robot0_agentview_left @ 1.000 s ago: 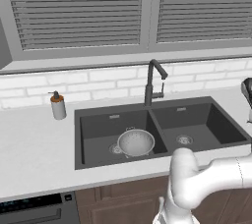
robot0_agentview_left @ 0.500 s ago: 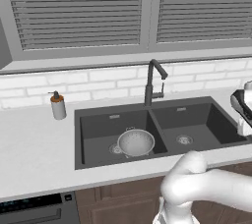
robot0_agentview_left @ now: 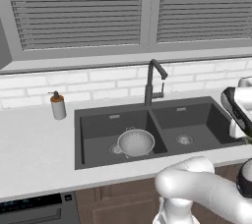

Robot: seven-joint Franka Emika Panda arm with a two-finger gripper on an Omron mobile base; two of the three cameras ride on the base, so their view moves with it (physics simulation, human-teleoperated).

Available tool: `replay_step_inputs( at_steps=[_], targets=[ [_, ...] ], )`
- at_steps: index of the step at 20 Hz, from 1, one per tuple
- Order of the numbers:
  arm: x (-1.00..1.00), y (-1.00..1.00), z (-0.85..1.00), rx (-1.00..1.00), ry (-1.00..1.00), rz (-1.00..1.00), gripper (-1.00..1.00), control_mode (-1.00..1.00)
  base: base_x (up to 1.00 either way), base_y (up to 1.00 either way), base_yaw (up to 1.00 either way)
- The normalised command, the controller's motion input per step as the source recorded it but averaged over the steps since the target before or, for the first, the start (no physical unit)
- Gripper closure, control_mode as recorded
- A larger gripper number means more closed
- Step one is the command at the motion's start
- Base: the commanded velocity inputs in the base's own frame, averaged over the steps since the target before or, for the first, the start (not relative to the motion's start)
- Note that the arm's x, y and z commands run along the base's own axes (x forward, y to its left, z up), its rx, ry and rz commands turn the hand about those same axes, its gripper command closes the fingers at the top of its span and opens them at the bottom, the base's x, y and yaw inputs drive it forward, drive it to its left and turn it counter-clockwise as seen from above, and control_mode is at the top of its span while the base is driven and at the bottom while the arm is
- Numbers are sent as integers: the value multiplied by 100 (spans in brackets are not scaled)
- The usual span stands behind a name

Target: Put the colander in the sink, put the tangerine, banana in the colander, and turn on the sink faucet and pour water over the colander.

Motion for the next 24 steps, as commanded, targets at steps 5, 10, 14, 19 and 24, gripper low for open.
replay_step_inputs(
  at_steps=[5,10,14,19,24],
  targets=[
    [-2,93,46,-7,-7,0,100,-100,0,0,0],
    [0,100,7,-3,-9,0,100,-100,0,0,0],
    [4,100,0,0,-1,0,100,-100,0,0,0],
    [17,100,1,-6,0,-5,100,-100,0,0,0],
    [45,95,2,-12,6,-18,100,-100,0,0,0]
  ],
)
